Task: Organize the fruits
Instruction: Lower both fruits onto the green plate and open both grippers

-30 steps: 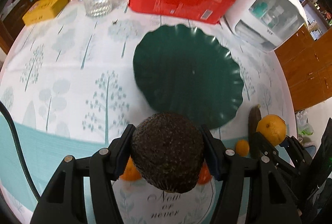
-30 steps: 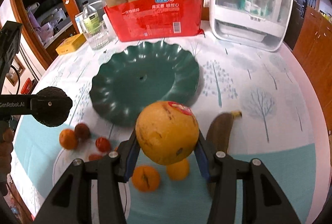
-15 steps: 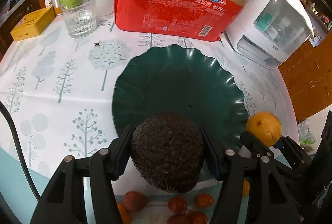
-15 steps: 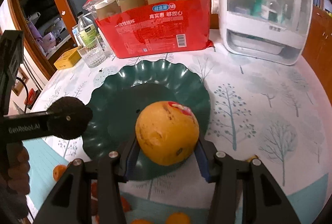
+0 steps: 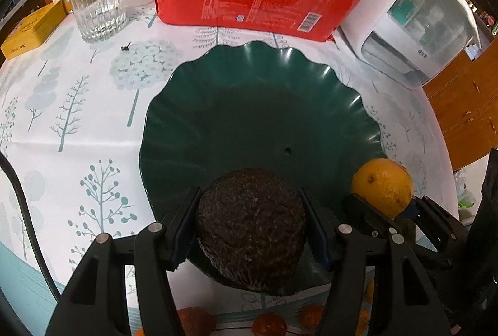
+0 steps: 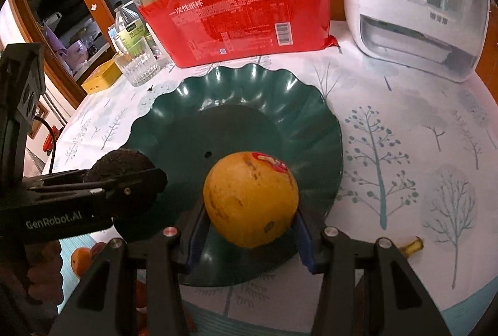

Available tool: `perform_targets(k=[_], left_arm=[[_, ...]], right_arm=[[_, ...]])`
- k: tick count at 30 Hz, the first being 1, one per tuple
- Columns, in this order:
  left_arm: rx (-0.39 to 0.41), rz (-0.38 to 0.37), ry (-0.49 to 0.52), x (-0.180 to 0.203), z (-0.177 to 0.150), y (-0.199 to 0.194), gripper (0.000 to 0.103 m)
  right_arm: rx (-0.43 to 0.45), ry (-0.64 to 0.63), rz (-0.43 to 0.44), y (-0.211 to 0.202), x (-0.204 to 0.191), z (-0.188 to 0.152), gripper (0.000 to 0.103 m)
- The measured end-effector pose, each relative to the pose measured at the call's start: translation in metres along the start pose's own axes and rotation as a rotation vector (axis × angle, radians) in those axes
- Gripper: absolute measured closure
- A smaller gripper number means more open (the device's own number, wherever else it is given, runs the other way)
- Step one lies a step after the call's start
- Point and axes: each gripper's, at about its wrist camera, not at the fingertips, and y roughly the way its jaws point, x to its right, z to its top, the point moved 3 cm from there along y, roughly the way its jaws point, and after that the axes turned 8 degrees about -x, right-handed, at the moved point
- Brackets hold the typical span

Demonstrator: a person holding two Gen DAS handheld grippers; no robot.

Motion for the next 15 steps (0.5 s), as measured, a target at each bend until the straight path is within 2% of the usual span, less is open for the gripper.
perform_targets(k=[5, 7, 11, 15], left_arm=[[0.027, -0.017, 0.002, 0.001, 0.001, -0.006, 0.039], [0.032, -0.009, 0.014, 0.002, 0.002, -0.01, 0.029], [0.048, -0.011, -0.005, -0.001, -0.001, -0.024, 0.029], [0.088, -0.027, -0.016, -0.005, -0.007, -0.049, 0.023]], right_arm=[[-0.008, 0.012, 0.007, 0.001, 0.003, -0.001, 0.049], [0.015, -0.015, 0.009, -0.006, -0.001, 0.001, 0.048], [0.035, -0.028, -0.003, -0.018, -0.006, 0.003, 0.04], [0.065, -0.011, -0.011, -0.037, -0.008, 0.001, 0.038]])
